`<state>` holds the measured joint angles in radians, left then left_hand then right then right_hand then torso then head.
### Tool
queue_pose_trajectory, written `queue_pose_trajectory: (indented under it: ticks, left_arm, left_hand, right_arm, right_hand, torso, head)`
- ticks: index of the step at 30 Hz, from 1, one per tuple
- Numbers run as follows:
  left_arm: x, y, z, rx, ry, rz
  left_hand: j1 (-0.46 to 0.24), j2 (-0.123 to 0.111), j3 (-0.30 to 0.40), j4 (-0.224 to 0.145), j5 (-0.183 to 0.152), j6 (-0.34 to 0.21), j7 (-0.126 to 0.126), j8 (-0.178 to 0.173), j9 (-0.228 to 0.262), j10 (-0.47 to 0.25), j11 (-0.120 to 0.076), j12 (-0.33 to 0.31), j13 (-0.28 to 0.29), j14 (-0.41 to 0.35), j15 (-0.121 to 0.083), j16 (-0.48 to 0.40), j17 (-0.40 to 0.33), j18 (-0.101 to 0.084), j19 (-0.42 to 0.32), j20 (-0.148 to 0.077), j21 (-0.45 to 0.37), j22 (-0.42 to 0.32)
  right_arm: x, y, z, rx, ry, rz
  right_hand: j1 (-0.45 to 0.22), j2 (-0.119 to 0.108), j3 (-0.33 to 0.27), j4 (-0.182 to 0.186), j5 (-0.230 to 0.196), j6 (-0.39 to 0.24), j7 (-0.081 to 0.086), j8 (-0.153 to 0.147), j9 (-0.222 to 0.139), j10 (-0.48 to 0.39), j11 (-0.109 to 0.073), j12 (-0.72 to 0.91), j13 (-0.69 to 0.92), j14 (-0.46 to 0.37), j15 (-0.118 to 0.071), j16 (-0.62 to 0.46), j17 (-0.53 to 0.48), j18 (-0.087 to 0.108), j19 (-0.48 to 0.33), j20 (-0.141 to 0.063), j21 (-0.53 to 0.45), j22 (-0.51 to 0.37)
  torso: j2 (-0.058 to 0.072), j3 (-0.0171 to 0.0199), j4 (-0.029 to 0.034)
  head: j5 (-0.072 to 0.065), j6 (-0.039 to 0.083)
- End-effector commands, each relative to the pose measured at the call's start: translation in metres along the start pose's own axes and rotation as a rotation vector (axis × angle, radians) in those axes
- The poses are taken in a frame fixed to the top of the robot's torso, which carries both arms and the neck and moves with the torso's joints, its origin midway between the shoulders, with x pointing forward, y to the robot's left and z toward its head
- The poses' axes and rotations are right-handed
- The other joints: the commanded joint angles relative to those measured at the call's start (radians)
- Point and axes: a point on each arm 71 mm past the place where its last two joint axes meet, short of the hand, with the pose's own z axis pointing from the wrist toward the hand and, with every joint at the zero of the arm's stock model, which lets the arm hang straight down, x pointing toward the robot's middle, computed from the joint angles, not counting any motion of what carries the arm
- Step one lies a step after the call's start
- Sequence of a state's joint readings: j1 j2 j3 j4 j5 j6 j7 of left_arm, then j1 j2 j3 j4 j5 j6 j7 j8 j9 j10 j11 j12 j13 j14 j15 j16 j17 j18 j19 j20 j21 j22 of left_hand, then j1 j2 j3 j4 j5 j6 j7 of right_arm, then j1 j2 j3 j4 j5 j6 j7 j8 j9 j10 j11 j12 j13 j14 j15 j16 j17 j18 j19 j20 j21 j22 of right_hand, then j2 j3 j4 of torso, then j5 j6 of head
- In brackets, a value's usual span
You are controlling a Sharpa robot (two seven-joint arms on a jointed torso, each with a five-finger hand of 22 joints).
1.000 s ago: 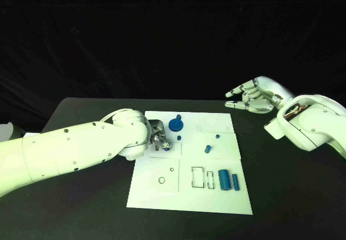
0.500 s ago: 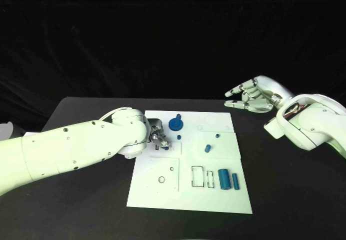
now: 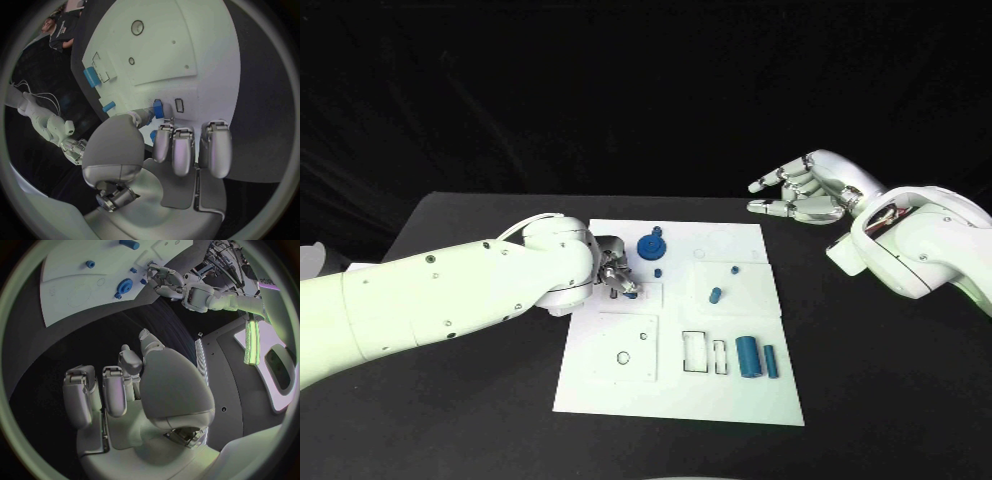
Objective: Assemble the parts on the task board
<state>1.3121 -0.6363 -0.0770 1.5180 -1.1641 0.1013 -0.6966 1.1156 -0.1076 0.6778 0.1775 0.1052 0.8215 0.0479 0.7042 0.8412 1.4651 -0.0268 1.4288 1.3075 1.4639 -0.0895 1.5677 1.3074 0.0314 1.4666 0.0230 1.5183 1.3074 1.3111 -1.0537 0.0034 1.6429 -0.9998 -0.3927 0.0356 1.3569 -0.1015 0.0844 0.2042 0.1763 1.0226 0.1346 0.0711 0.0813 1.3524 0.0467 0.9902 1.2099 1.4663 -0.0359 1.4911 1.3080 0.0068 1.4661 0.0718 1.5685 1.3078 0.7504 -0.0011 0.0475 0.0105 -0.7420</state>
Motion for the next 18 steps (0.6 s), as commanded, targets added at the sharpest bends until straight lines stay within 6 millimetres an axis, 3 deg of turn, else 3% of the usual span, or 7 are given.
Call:
queue_pose_trajectory:
  ticks: [1,18]
  left_arm:
    - [0.0057,0.0091,-0.0005,-0.134,0.054,0.039]
    - [0.0079,0.0084,0.0011,-0.138,0.093,0.062]
  left_hand:
    - [-0.002,0.010,0.113,-0.121,0.000,0.000,-0.006,0.004,0.002,0.009,-0.003,0.002,0.115,0.107,0.002,0.003,0.263,-0.012,0.071,0.000,0.005,0.173]
    - [-0.010,0.008,0.110,-0.123,-0.002,0.004,-0.007,0.008,0.005,0.008,-0.003,0.001,0.114,0.107,0.002,0.003,0.263,-0.012,0.071,-0.001,0.005,0.173]
  right_arm:
    - [0.0019,0.0004,0.0001,-0.005,0.020,-0.008]
    - [0.0019,0.0007,-0.0009,-0.004,0.021,-0.008]
  right_hand:
    - [0.002,0.002,-0.008,0.000,0.004,-0.008,0.000,-0.001,-0.001,-0.009,0.000,-0.005,-0.001,0.077,0.010,-0.002,0.146,-0.007,0.105,0.008,0.002,0.263]
    - [0.002,0.002,-0.008,0.001,0.005,-0.008,0.000,-0.001,-0.001,-0.009,0.000,-0.006,-0.001,0.077,0.010,-0.002,0.145,-0.007,0.105,0.008,0.002,0.263]
  torso:
    - [0.000,0.0006,0.0001]
    - [0.001,0.0008,-0.0010]
  head:
    - [-0.001,-0.001]
    - [0.001,-0.002]
